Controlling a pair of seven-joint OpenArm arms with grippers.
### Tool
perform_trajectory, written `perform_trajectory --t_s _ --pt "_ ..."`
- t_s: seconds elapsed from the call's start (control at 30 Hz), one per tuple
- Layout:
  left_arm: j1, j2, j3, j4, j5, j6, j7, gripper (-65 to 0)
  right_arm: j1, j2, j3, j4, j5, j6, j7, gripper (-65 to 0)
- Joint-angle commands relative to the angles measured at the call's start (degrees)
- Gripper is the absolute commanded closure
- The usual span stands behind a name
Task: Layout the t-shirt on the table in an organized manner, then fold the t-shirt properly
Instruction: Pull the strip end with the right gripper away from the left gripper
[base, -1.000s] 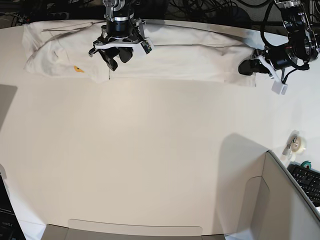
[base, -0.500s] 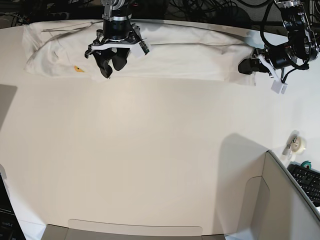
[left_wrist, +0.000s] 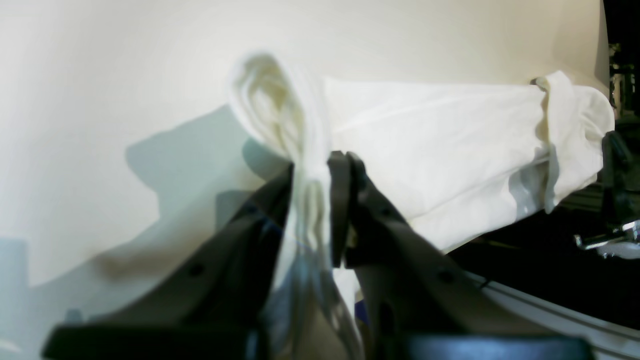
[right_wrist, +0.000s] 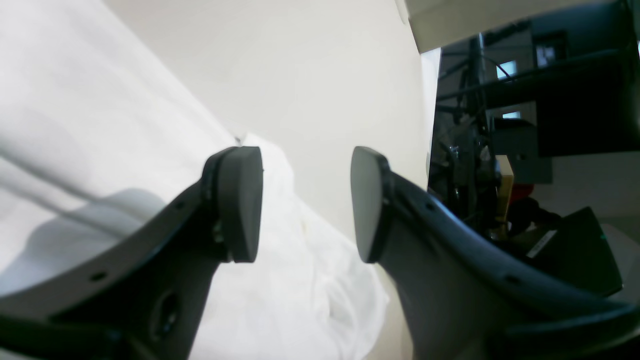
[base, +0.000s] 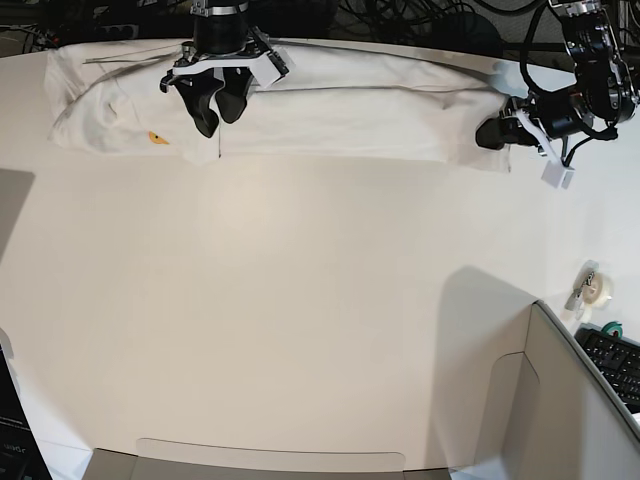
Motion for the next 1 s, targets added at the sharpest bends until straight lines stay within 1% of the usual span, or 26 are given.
perform_trajectory --t_s 0.0,0.3,0.37,0.4,0.57,0.6,0.67,0.73,0.8,0.83,0.9,0.97 --pt "-0.45 -0.89 -0.34 0.84 -1.25 -0.02 0.08 0.0 -0.64 -0.13 -0.12 1.10 -1.06 -1.85 0.83 -27.9" --pt "-0.45 -0.89 -0.34 0.84 -1.25 -0.02 0.08 0.0 0.60 -0.39 1.19 1.28 -0.98 -3.25 1.18 -27.9" --pt "-0.45 -0.89 -0.34 0.84 -1.25 -0.02 0.08 0.0 0.86 -0.39 1.90 1.28 -0.01 -3.34 3.38 -27.9" --pt "-0.45 -0.89 -0.34 0.84 -1.25 -0.02 0.08 0.0 0.77 -0.48 2.51 1.28 1.57 -3.25 4.25 -27.9" --pt "-0.45 -0.71 -0.34 0.84 -1.25 -0.02 0.08 0.0 1.30 -0.13 4.27 1.28 10.10 -3.43 5.22 -27.9" --pt "-0.45 -0.71 -0.34 0.84 -1.25 -0.02 0.08 0.0 1.30 -0.13 4.80 1.28 11.95 -3.43 6.54 -27.9" --pt "-0.45 -0.71 -0.34 0.84 -1.25 -0.02 0.08 0.0 0.68 -0.30 6.82 1.28 15.90 -3.25 11.11 -27.9" --pt "-0.45 -0.62 -0.34 0.84 -1.25 -0.02 0.08 0.0 -0.55 -0.65 9.81 1.28 21.62 -3.08 16.12 -27.9" --pt "-0.45 -0.62 -0.34 0.84 -1.25 0.06 0.08 0.0 -2.04 -0.74 13.41 1.19 28.21 -2.90 22.36 -27.9" --pt "-0.45 -0.62 -0.34 0.84 -1.25 0.06 0.08 0.0 -3.01 -0.65 15.35 1.19 31.90 -2.29 25.00 -27.9" --pt "-0.45 -0.54 -0.34 0.84 -1.25 0.06 0.08 0.0 -4.94 -0.57 19.39 1.19 40.26 0.00 30.19 -27.9" --pt "-0.45 -0.62 -0.34 0.84 -1.25 0.06 0.08 0.0 -6.17 -0.30 22.73 1.19 47.20 2.20 32.65 -27.9"
